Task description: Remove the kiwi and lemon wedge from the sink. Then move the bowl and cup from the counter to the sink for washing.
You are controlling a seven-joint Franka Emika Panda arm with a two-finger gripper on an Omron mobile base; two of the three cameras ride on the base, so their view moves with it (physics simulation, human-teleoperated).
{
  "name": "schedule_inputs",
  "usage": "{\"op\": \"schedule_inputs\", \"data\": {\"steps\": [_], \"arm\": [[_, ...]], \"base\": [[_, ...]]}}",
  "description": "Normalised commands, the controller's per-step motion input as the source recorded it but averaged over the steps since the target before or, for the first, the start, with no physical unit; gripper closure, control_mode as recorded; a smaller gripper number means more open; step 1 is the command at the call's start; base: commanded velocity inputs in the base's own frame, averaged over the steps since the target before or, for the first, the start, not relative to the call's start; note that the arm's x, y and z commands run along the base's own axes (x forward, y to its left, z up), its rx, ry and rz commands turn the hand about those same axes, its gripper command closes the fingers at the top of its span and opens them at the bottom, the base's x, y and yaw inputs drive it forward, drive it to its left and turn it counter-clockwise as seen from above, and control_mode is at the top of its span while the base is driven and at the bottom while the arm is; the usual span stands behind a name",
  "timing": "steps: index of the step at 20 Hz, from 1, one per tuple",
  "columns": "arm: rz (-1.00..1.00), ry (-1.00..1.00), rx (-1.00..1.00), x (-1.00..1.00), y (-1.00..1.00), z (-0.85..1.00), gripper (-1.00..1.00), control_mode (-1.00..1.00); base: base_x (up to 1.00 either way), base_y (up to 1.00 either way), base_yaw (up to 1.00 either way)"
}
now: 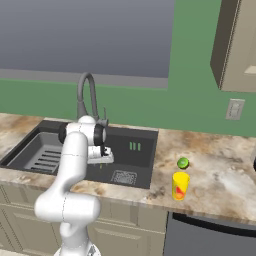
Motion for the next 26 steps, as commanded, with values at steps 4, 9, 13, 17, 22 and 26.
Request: {"op": "schedule_inputs", "data": {"steps": [4,9,13,17,22,26], "arm": [[-0.02,0.04,0.0,-0.2,-0.09,-0.29,-1.0,-1.0],[-0.02,0.04,0.0,-0.18,-0.1,-0.31,-1.0,-1.0],[-0.02,0.01,0.0,-0.18,-0.06,-0.35,-1.0,-1.0],[-0.02,0.0,0.0,-0.24,-0.03,-0.37,-1.0,-1.0],[-0.03,0.0,0.0,-0.25,0.0,-0.39,-1.0,-1.0],[-0.06,0.0,0.0,-0.29,0.0,-0.39,1.0,-1.0]], "base": [[0.0,0.0,0.0],[0.0,0.0,0.0],[0.0,0.0,0.0],[0.0,0.0,0.0],[0.0,0.0,0.0],[0.0,0.0,0.0]]}}
